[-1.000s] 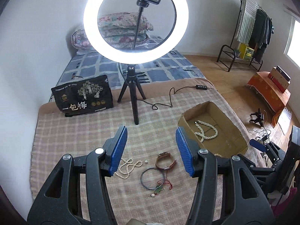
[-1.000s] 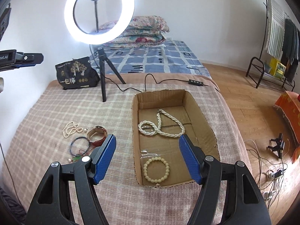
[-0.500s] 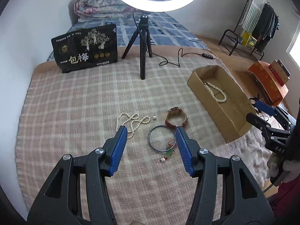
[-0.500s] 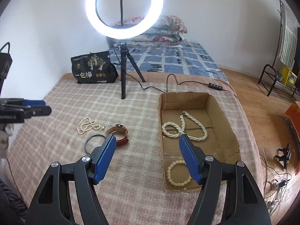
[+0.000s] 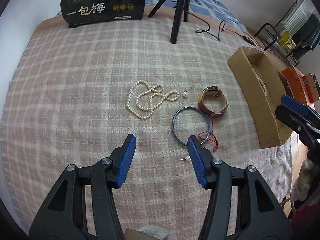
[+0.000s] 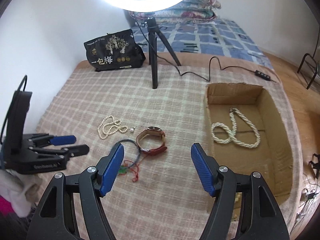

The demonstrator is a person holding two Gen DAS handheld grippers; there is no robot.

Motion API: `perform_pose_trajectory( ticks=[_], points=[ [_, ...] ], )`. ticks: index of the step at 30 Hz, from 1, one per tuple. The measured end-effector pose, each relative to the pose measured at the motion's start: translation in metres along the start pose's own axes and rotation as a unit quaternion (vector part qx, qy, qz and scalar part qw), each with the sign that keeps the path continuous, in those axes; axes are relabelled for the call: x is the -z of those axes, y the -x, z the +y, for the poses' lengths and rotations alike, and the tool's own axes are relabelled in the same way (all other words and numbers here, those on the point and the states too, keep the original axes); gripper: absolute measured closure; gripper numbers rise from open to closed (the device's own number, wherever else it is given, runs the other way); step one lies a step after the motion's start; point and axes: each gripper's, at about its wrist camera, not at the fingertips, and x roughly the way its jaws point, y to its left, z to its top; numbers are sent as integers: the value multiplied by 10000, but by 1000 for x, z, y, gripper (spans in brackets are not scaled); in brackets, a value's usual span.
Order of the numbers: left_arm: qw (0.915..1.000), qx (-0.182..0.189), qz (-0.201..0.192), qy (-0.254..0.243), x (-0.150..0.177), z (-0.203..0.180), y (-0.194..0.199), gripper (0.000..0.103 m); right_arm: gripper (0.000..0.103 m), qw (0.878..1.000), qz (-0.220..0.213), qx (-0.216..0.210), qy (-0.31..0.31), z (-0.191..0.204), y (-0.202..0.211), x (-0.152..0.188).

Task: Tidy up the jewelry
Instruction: 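Move both open tools back toward the remaining jewelry, then grasp the blue bangle with the left tool while the right tool grasps the brown watch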

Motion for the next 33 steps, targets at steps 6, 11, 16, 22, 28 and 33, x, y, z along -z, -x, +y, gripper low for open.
perform_pose_trajectory(
  ticks=[6, 11, 16, 22, 28, 33],
  points=[
    [9981, 422, 72, 433, 4, 11, -19, 64, 36, 9991, 284, -159, -262, -2, -30, -13],
    [9949, 747, 148, 667, 2, 11, -31, 79, 55, 9975, 581, -117, -371, -6, -58, -16],
    [9932, 820, 211, 804, -2, 7, -42, 80, 60, 9962, 778, -57, -390, -9, -76, -15],
    [9926, 759, 352, 882, -5, 8, -52, 82, 68, 9953, 874, -57, -412, -13, -89, -15],
    [9925, 724, 427, 893, -7, 7, -59, 82, 75, 9941, 972, -114, -477, -16, -98, -16],
    [9917, 746, 509, 914, -9, 3, -67, 84, 76, 9931, 1090, -33, -432, -14, -108, -14]
  ],
)
